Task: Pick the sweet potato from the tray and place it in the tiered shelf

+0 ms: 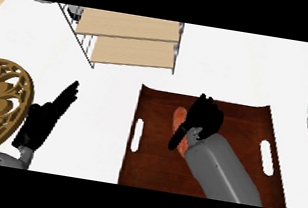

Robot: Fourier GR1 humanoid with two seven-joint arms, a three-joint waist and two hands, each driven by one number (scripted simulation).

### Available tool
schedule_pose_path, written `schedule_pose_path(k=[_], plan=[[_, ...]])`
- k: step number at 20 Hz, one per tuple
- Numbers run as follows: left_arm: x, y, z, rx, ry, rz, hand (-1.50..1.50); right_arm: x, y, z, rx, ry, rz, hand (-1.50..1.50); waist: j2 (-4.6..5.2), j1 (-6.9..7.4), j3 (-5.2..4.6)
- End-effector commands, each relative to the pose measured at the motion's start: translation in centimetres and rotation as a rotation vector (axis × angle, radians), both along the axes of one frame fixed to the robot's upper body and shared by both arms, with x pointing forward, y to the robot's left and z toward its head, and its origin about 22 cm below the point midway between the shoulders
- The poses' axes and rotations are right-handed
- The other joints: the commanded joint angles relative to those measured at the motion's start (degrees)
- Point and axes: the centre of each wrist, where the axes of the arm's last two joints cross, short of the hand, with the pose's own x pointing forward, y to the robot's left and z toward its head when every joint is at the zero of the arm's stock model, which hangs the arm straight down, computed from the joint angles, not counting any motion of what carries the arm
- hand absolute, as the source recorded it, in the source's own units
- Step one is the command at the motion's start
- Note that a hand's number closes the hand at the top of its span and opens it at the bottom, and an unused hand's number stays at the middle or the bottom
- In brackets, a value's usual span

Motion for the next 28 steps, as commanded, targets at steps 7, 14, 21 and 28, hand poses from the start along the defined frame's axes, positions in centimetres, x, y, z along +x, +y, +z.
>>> schedule_pose_path(k=[7, 14, 21, 28], plan=[[-0.4, 0.3, -1.5, 0.006, 0.016, 0.025, 0.00, -1.6, 1.8, -2.6, -0.094, 0.099, -0.061, 1.50, 0.25, 0.51, 0.01], [-1.3, -2.0, -0.2, -0.002, -0.007, -0.024, 0.00, -0.2, 1.7, -3.0, -0.071, 0.029, -0.047, 1.50, 0.23, 0.96, 0.05], [0.3, 0.9, -0.1, 0.001, -0.007, -0.017, 0.00, -1.4, 2.9, -0.6, -0.097, -0.100, 0.058, 1.50, 0.14, 0.13, 0.02], [0.1, 0.6, -1.2, -0.015, 0.014, -0.007, 0.00, -6.7, 5.7, 4.3, 0.007, -0.276, 0.261, 1.50, 0.06, -0.17, 0.00]])
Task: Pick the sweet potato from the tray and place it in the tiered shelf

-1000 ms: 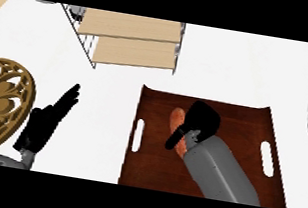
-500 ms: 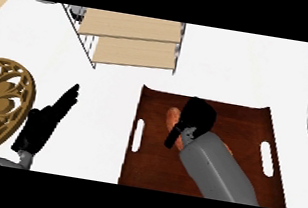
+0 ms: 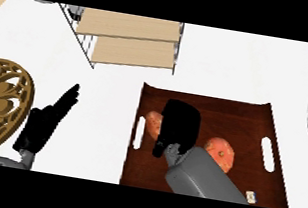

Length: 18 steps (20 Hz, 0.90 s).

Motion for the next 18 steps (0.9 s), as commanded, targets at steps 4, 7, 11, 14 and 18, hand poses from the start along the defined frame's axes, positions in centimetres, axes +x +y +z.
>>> schedule_pose_path(k=[4, 7, 11, 14, 18], plan=[[1.0, 0.8, 0.7, 0.000, -0.008, 0.013, 0.00, -3.8, 0.7, 6.1, 0.027, -0.156, -0.083, 1.50, -0.12, -0.79, -0.04], [-0.7, 0.7, -1.9, 0.013, 0.012, 0.026, 0.00, -4.4, -0.2, 8.1, -0.019, -0.281, -0.091, 1.50, -0.18, -1.16, -0.09], [0.2, -0.3, 0.1, 0.009, 0.003, 0.022, 0.00, -5.2, 0.7, 12.8, 0.076, -0.470, -0.112, 1.50, -0.27, -0.47, -0.05], [-0.2, 1.2, -0.8, 0.022, 0.010, 0.005, 0.00, -5.2, 0.1, 16.0, 0.179, -0.591, -0.131, 1.50, -0.12, -0.27, -0.09], [-0.7, -0.2, -0.7, 0.021, -0.002, -0.012, 0.00, -2.0, -0.1, 20.2, 0.187, -0.638, -0.162, 1.50, 0.05, 0.68, -0.08]])
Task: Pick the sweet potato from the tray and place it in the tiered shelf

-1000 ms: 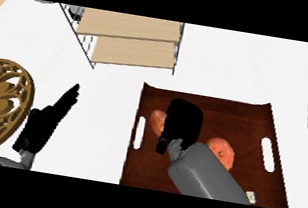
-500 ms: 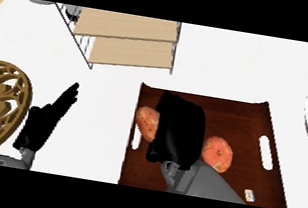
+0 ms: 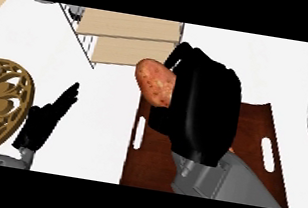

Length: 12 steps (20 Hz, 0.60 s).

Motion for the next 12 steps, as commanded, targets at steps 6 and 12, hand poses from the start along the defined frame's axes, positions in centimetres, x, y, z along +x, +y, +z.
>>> schedule_pose_path(k=[6, 12], plan=[[0.2, -1.5, -0.3, 0.014, 0.000, -0.014, 0.00, 6.6, 0.7, 6.6, 0.055, -0.006, -0.199, 1.50, 0.59, 1.07, -0.06], [0.2, -2.7, -1.0, -0.003, 0.002, -0.025, 0.00, 11.8, 0.3, 8.2, 0.055, -0.032, -0.237, 1.50, 0.82, 1.28, -0.05]])
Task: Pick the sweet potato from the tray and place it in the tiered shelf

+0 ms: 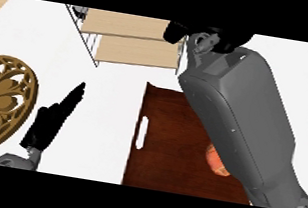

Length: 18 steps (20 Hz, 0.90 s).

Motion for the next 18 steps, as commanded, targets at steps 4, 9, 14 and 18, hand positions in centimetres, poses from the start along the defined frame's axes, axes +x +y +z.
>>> schedule_pose_path(k=[4, 9, 14, 18], plan=[[0.2, 0.0, 0.5, 0.014, 0.006, 0.000, 0.00, 6.1, 0.6, 0.8, 0.019, 0.057, -0.054, 1.50, 0.36, 0.73, -0.06], [1.2, 0.1, 0.9, 0.021, -0.006, -0.007, 0.00, 9.6, -1.7, 0.4, -0.021, 0.114, -0.013, 1.50, 0.82, 1.32, -0.08], [-0.5, 0.3, 0.0, 0.008, -0.001, -0.035, 0.00, 11.0, -1.2, -3.5, -0.015, 0.143, -0.010, 1.50, 1.03, 2.25, -0.09], [0.1, -0.7, 0.7, 0.009, -0.007, -0.049, 0.00, 11.5, -0.3, -3.6, -0.019, 0.220, -0.014, 1.50, 1.48, 3.30, -0.13]])
